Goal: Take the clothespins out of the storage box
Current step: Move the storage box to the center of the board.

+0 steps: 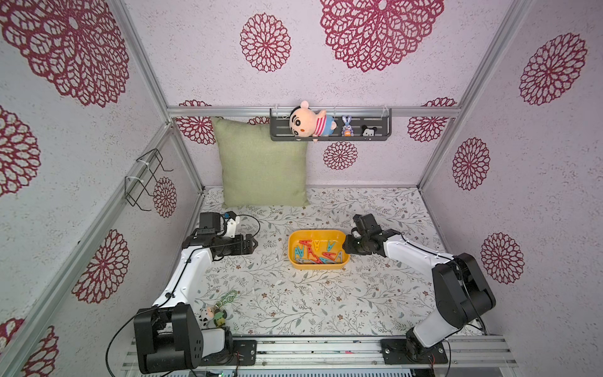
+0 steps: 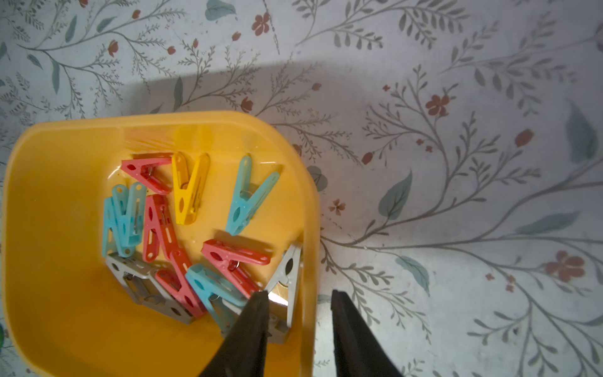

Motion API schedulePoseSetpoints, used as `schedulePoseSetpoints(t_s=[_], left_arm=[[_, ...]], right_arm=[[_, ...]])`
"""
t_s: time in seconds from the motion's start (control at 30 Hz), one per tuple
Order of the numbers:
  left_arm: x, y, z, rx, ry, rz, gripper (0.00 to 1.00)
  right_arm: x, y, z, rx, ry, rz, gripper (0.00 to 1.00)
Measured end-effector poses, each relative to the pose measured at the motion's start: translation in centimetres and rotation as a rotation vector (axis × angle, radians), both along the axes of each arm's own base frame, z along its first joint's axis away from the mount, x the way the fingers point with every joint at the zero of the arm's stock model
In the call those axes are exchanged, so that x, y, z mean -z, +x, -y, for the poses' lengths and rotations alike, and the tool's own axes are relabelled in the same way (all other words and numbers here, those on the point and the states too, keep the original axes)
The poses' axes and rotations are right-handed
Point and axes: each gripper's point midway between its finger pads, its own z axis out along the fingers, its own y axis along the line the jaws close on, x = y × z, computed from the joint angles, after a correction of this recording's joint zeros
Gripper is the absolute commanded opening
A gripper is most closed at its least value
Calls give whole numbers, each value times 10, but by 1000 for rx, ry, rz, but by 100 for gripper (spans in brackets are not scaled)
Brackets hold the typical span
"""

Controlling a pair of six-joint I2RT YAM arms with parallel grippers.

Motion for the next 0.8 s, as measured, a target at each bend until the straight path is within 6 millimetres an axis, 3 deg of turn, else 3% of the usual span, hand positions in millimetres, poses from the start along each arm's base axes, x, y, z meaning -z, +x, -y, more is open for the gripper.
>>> schedulePoseSetpoints(t_s=[0.07,0.33,0.63,0.8], left_arm=[[0,-1,6,19,6,0,99],[5,-5,25,87,22,-9,99],[7,-6,27,124,107,0,99],[6,-8,35,162,125,10,99]], right_arm=[[2,1,0,4,-15,3,32],[4,0,-1,23,-72,24,0],[-20,-21,-18,-12,-84,78,0],[-22,-58,-34,-80,-60,72,0]])
